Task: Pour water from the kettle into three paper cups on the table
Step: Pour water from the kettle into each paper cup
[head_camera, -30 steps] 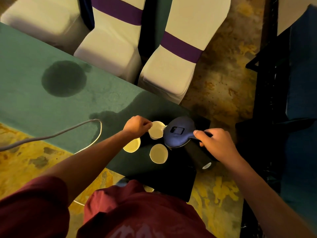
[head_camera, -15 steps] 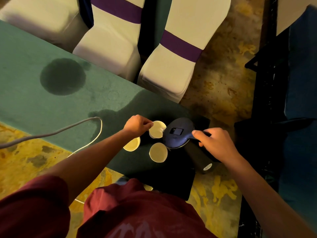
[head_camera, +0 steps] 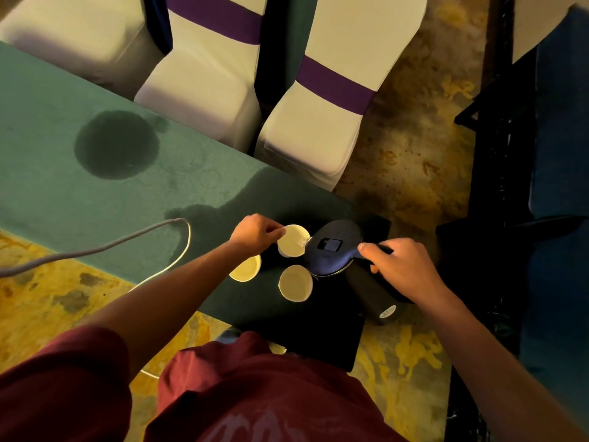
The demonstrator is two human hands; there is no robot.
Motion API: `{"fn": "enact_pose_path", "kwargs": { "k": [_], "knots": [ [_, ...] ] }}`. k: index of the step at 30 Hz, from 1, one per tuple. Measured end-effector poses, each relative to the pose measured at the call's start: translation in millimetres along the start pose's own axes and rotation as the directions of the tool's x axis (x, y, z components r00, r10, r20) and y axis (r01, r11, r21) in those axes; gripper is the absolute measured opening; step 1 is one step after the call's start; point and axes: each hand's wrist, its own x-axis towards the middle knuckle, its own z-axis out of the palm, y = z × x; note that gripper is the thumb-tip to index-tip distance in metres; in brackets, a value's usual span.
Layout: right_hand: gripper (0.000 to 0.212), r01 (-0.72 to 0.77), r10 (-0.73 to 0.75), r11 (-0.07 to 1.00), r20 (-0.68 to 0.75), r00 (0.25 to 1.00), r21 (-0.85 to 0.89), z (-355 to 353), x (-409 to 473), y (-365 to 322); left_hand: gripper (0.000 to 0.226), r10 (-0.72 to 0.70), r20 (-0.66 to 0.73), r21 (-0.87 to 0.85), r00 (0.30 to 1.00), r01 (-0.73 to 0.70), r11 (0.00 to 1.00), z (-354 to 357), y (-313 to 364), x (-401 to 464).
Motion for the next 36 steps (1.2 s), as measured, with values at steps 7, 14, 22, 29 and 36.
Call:
{"fn": "enact_pose_path", "kwargs": {
  "k": [7, 14, 22, 29, 36],
  "knots": [
    [0.046, -0.034, 0.034, 0.999, -0.009, 0.999, 0.035, 3, -4, 1, 0.030, 0.011, 0.008, 0.001, 1.000, -0.011, 1.000, 0, -1, 0],
    [0.044, -0.148, 0.162, 0.940, -0.019, 0.987, 0.308, 8, -7, 23, 0.030, 0.013, 0.007, 0.042, 1.000, -0.014, 0.999, 0, -1, 0],
    [0.031, -0.095, 0.138, 0.916, -0.085, 0.987, 0.390, 14, -23, 32, 0.032, 0.017, -0.009, 0.048, 1.000, -0.017, 0.999, -8, 0, -4],
    [0.031, -0.024, 0.148, 0.747, -0.131, 0.980, 0.664, 15, -51, 54, 0.029, 0.050, -0.247, 0.094, 0.968, -0.027, 0.995, -29, -20, -20],
    [0.035, 0.028, 0.057, 0.707, -0.097, 0.994, 0.707, -6, -81, 46, 0.038, -0.102, -0.330, 0.119, 0.938, 0.148, 0.982, -36, -55, -64]
  ]
}}
